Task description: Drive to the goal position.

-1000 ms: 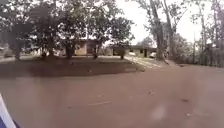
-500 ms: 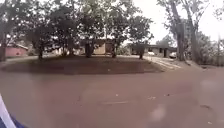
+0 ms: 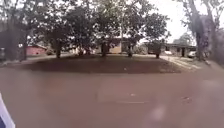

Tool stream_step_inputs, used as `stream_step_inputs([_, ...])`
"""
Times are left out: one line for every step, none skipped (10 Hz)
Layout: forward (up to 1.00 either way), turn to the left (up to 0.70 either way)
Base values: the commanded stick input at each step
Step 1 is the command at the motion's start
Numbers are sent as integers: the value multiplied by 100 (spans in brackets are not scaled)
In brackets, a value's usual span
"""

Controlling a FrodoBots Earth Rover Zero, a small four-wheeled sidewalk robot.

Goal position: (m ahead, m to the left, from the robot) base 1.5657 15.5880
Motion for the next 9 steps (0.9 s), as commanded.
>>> stream_step_inputs([0,70])
stream_step_inputs([0,70])
stream_step_inputs([0,70])
stream_step_inputs([0,70])
stream_step_inputs([0,70])
stream_step_inputs([0,70])
stream_step_inputs([0,70])
stream_step_inputs([0,70])
stream_step_inputs([0,70])
